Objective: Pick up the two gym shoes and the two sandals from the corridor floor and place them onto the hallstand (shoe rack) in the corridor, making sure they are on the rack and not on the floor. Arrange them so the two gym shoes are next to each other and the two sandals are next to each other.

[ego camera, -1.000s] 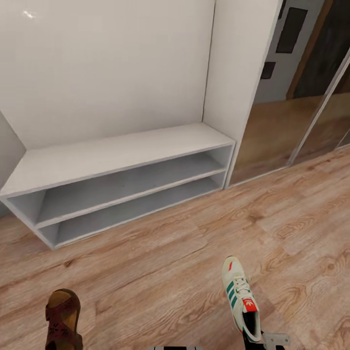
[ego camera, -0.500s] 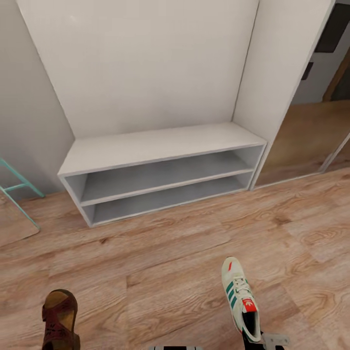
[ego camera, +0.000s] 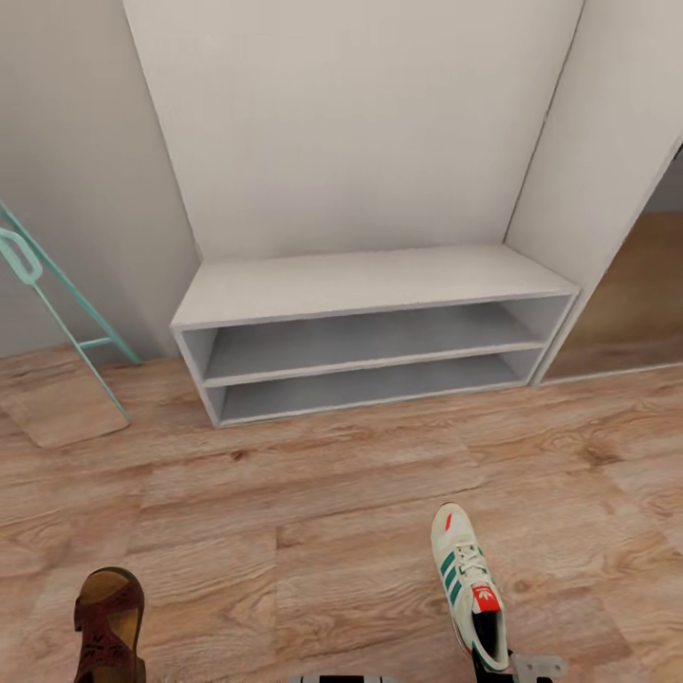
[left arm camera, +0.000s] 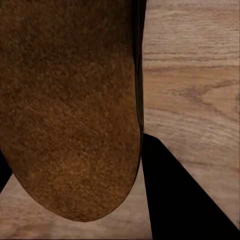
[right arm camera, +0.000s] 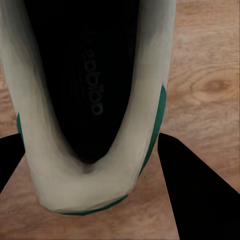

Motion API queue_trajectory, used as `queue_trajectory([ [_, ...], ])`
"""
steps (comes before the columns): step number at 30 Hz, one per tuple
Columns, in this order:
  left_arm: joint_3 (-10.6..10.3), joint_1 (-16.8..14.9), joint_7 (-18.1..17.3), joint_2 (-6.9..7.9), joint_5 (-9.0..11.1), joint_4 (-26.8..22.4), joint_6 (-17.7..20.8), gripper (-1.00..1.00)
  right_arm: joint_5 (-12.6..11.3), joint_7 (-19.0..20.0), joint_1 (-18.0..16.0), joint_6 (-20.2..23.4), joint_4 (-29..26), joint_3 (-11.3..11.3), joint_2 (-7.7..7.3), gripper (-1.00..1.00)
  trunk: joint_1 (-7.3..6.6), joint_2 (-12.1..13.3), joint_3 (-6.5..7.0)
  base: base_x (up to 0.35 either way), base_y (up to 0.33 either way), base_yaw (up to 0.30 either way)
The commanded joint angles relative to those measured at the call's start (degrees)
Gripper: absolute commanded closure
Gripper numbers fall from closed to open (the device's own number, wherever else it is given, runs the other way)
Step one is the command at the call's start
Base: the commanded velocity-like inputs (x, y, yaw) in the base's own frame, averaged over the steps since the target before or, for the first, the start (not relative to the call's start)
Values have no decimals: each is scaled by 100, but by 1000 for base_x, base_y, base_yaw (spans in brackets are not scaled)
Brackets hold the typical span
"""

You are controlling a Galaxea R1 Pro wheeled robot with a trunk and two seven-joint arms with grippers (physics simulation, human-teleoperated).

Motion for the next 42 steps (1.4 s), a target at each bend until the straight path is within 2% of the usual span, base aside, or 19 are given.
queue_trajectory([
  [1, 50, -7, -44, -10, -75, 0, -20, 100, 18, 48, -4, -22, 1, -48, 4, 100, -1, -2, -4, 0, 0, 278],
  [12, 55, -7, -36, -31, -130, 22, -75, 100, 18, 48, -4, -22, 2, -47, 4, 100, -1, -2, -4, 0, 0, 278],
  [19, -111, -7, -53, -31, -134, 42, -68, 100, 18, 48, -2, -22, 2, -47, 4, 100, -1, -2, -4, 0, 0, 278],
  [22, -509, -7, -64, -26, -136, 246, -69, 100, 18, 48, -3, -22, 2, -47, 4, 100, -1, -2, -4, 0, 0, 278],
  [23, -795, -7, -53, -15, -130, 432, -73, 100, 18, 48, -4, -22, 2, -47, 4, 100, -1, -2, -4, 0, 0, 278],
  [27, -1036, -7, -52, -16, -136, 563, -75, 100, 18, 48, -4, -24, 2, -48, 4, 100, -1, -2, -4, 0, 0, 278],
  [31, -1099, -7, -38, -12, -120, 599, -89, 100, 18, 48, -3, -24, 3, -50, 4, 100, -1, -2, -4, 0, 0, 278],
  [35, -1046, -7, -26, -2, -85, 609, -134, 100, 18, 48, -4, -25, 9, -48, 4, 100, -1, -2, -4, 0, 0, 278],
  [37, -1028, -7, -19, 6, -17, 633, -522, 100, 18, 48, -4, -23, 10, -47, 4, 100, -1, -2, -4, 0, 0, 278],
  [42, -923, -7, -15, 26, 161, 912, -981, 100, 18, 48, -3, -23, 10, -47, 4, 100, -1, -2, -4, 0, 0, 278],
])
